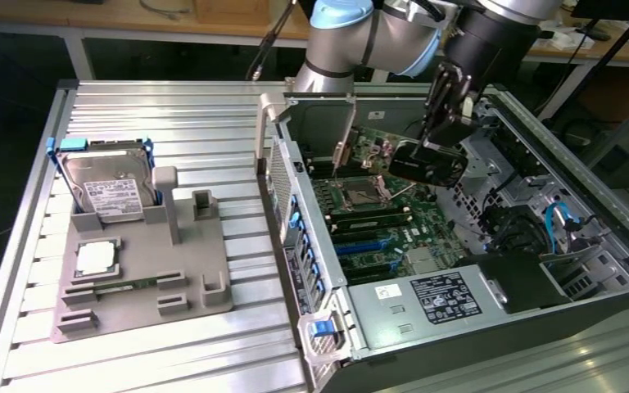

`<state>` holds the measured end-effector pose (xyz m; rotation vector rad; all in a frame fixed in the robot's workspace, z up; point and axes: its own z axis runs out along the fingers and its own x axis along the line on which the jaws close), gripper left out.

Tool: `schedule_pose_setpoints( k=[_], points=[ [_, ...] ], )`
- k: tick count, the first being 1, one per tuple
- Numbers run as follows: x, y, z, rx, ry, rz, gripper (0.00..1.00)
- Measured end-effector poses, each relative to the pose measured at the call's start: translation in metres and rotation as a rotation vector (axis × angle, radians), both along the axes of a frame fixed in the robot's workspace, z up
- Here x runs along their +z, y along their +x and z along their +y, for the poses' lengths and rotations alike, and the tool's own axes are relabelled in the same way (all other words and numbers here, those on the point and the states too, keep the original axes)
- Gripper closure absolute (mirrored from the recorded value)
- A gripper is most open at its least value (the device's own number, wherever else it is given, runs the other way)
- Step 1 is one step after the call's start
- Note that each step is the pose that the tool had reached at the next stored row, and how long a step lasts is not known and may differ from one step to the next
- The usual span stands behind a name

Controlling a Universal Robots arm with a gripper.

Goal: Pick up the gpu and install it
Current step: 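Insert the gpu into the slot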

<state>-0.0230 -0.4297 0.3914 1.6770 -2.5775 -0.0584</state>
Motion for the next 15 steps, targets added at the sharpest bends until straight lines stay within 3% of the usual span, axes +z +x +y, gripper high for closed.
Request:
schedule_pose_setpoints(
  k=[15],
  points=[
    [-0.0084,0.0009,0.0000,0.214,0.0001,0.0000,0.73]
  ],
)
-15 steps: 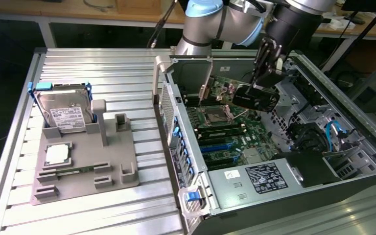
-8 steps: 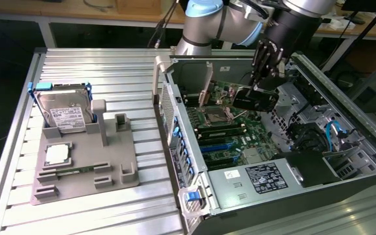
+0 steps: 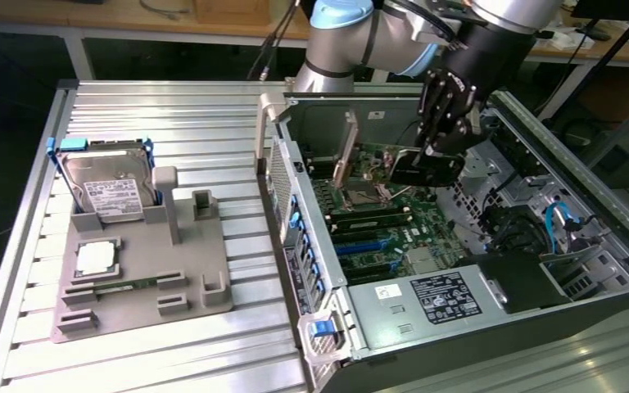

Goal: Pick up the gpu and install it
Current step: 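Insert the gpu into the slot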

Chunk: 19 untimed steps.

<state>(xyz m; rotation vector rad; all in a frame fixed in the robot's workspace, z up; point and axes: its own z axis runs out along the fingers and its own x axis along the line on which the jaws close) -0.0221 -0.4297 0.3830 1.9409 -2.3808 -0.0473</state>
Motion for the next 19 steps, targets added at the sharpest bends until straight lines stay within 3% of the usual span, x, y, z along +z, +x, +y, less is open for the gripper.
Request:
schedule_pose_setpoints(
  k=[15,19],
  points=[
    [-0.0089,0.001,0.0000,0.209,0.0001,-0.0001,0.73],
    [-0.0132,0.001,-0.0003,0.243,-0.0020,0.0002,0.73]
  ],
)
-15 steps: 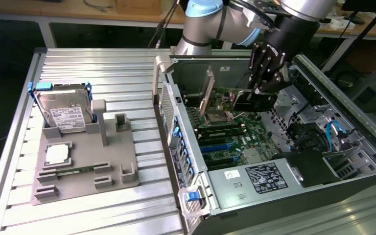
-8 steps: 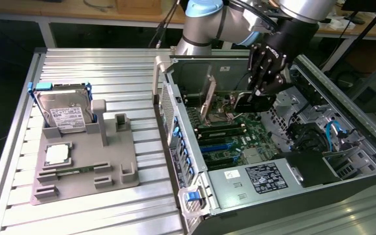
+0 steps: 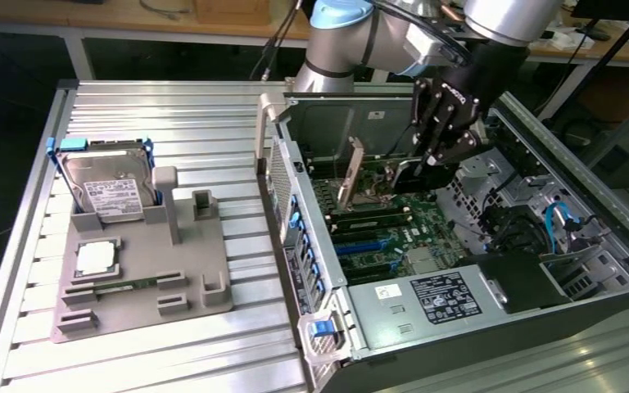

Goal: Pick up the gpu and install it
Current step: 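Insert the gpu into the slot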

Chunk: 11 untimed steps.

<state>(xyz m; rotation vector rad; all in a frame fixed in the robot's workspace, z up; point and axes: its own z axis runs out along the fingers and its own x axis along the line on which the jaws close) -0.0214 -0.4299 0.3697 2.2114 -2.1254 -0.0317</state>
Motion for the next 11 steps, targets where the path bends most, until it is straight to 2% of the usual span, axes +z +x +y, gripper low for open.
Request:
schedule_pose_setpoints(
  k=[2,3,11],
  points=[
    [-0.0011,0.000,-0.0004,0.003,-0.0063,0.0000,0.73],
    [-0.0026,0.000,-0.0005,0.003,-0.0073,0.0000,0.73],
    [-0.0159,-0.009,-0.0004,-0.001,-0.0095,0.0001,0.73]
  ],
)
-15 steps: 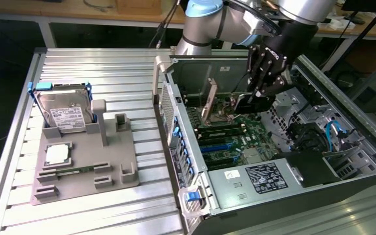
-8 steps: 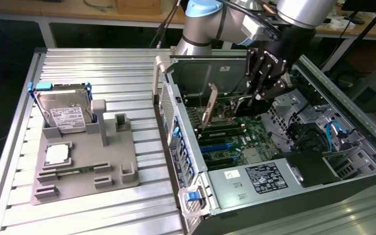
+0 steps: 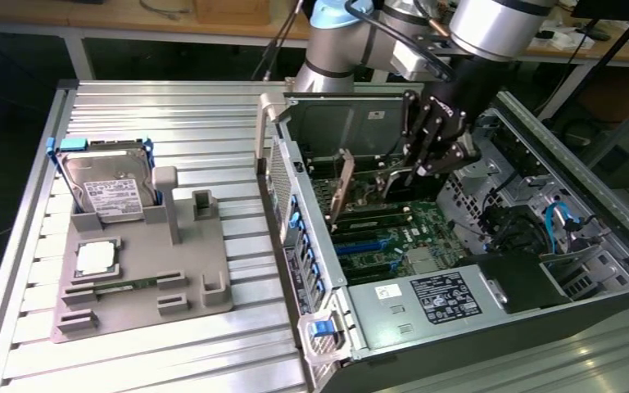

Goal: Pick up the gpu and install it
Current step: 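Insert the gpu into the slot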

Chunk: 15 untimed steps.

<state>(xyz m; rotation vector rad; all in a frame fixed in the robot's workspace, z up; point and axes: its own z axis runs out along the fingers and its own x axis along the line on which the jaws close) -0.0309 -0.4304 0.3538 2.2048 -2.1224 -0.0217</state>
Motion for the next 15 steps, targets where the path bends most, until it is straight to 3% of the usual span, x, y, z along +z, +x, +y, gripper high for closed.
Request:
schedule_pose_setpoints(
  k=[15],
  points=[
    [-0.0229,-0.007,0.0000,-0.007,-0.0115,-0.0001,0.73]
  ],
)
